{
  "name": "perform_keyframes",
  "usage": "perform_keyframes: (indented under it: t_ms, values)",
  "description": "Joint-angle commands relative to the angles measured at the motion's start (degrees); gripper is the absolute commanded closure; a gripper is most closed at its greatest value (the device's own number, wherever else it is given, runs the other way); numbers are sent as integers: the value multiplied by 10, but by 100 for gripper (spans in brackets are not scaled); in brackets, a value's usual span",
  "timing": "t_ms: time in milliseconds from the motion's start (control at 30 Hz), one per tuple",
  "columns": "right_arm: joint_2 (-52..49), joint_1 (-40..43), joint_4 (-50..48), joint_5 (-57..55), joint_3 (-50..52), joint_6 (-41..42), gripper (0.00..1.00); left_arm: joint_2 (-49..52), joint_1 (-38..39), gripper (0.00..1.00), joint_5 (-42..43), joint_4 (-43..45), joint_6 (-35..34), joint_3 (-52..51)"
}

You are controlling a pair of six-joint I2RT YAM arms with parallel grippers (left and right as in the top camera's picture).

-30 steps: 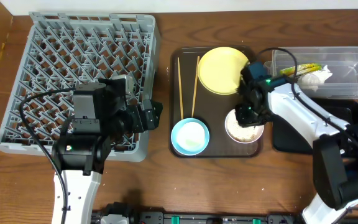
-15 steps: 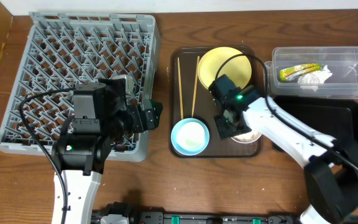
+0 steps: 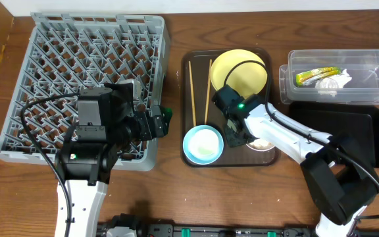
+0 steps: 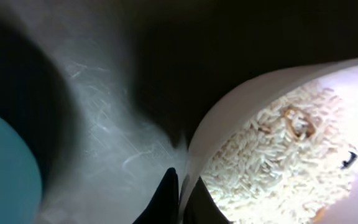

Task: Sort waste into correct bins and load items into the dishwasher
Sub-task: 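Grasp the white bowl of rice with the right gripper, then tip the white bowl over the black tray to dump the rice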

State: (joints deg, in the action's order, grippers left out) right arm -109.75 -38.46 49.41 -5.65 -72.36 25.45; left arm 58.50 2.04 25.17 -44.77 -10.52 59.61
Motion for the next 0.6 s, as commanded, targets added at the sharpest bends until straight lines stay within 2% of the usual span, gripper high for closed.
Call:
perform_keyframes:
  t_ms: [0,133,233,433,567]
  values:
    - [7,5,19,-3,-15,19,99,-1,2,4,3,0,-1,12]
    - [51,26,40,64,-42,17,99,-1,2,4,3,0,-1,12]
    - [110,65,39,159,-45,23,99,-1,2,4,3,0,-1,12]
    - [205,192,45,273,-45,47,99,-1,2,4,3,0,-1,12]
    - [233,303,68,342,-45,1,99,-1,2,4,3,0,-1,12]
